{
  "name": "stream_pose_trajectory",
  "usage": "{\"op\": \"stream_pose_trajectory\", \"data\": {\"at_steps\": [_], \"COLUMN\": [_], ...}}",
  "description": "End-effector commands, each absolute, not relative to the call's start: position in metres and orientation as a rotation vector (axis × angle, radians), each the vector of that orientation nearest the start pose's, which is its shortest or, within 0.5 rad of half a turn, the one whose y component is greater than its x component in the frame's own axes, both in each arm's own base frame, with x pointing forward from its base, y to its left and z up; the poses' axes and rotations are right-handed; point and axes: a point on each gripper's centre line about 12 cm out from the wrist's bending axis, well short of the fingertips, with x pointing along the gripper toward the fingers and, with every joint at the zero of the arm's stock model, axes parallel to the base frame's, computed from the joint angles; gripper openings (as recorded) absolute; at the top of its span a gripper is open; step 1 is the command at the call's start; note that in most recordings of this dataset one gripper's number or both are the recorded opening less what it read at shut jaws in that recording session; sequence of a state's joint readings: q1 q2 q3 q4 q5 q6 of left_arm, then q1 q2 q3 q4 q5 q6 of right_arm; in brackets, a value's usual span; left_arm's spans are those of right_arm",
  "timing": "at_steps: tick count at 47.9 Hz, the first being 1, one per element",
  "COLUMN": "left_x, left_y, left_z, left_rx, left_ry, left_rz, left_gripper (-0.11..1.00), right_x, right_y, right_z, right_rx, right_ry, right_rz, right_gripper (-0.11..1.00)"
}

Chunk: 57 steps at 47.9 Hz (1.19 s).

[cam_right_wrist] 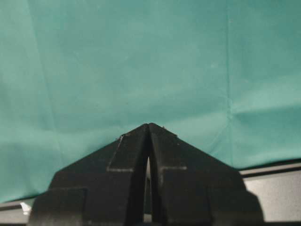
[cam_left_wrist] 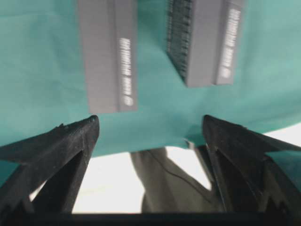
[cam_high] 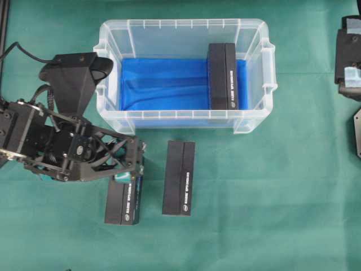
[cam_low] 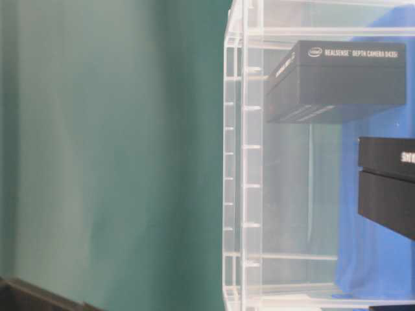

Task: Take the box out of the case with the left arm.
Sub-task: 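Open the left gripper and withdraw it to the left, then move the open left gripper over the right black box in the bin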

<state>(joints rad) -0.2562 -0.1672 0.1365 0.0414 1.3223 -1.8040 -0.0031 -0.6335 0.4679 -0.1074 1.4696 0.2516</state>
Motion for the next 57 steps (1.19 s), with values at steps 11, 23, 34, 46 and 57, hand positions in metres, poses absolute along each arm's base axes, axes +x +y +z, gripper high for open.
{"op": "stream_pose_trajectory", "data": {"at_steps": [11,23,34,46,57], "left_x": [0.277,0.224,0.194,0.196,0.199], "left_y": [-0.074,-0.059,-0.049,-0.042,-0.008], "left_z": [0.339,0.333,0.333,0.331,0.333], "left_rx": [-1.329,-1.337,-1.329,-1.319,-1.281], "left_ry": [1.023,1.014,1.014,0.999,0.959], "left_rz": [0.918,0.904,0.919,0.941,0.962], "left_gripper": [1.00,1.00,1.00,1.00,1.00], "right_x": [0.198,0.198,0.197,0.197,0.197], "right_y": [-0.014,-0.014,-0.014,-0.014,-0.014], "right_z": [0.343,0.339,0.337,0.337,0.336], "right_rx": [0.136,0.135,0.136,0.136,0.136], "right_ry": [1.271,1.280,1.288,1.288,1.289], "right_rz": [-0.251,-0.252,-0.253,-0.253,-0.253], "right_gripper": [0.02,0.02,0.02,0.02,0.02]}}
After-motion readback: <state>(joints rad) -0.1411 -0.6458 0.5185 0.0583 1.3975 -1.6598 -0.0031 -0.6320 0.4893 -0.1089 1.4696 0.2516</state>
